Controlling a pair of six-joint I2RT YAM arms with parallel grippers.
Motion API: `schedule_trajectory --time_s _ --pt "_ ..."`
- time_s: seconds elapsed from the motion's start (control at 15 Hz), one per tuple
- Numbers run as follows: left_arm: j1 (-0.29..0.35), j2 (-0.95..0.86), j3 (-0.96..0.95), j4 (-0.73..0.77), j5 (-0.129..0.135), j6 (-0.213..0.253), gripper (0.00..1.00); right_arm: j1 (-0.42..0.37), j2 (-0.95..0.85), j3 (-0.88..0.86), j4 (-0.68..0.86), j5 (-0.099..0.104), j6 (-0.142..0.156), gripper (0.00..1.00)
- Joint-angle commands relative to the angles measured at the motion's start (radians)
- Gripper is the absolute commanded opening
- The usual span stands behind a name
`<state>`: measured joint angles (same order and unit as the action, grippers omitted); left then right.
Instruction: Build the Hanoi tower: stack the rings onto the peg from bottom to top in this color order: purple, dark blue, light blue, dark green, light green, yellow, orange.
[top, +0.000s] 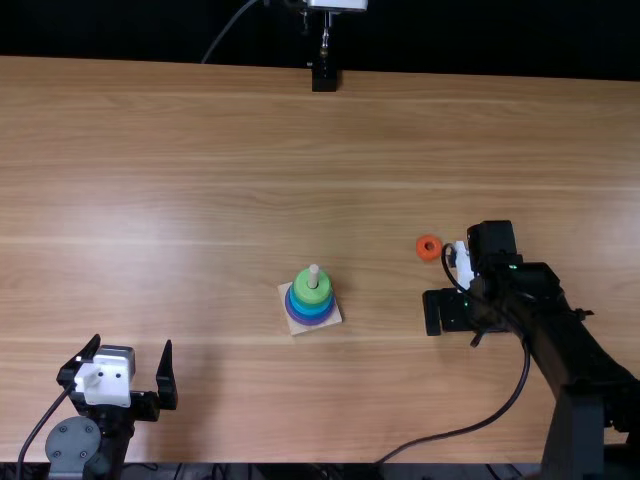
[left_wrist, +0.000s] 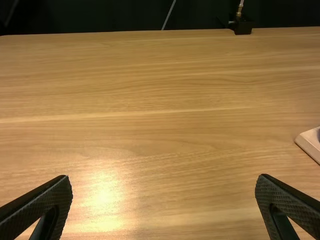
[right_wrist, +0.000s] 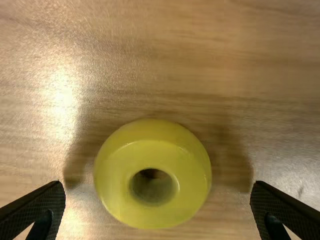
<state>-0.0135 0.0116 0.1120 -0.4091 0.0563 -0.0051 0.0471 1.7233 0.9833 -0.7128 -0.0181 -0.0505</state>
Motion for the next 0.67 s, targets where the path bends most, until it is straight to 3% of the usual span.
schedule_trajectory --time_s 0.0,0.47,0.6 --pt "-0.008 -0.012 -0.112 -0.077 0.004 -0.006 1.0 0.004 0.025 0.041 0.001 0.002 -0.005 1.0" --pt "-0.008 -0.012 -0.112 -0.077 0.004 -0.006 1.0 0.005 0.05 0.071 0.003 0.0 -0.001 0.97" --pt "-0.008 -0.012 -0.112 -0.077 0.004 -0.006 1.0 0.005 0.05 0.071 0.007 -0.002 0.003 0.44"
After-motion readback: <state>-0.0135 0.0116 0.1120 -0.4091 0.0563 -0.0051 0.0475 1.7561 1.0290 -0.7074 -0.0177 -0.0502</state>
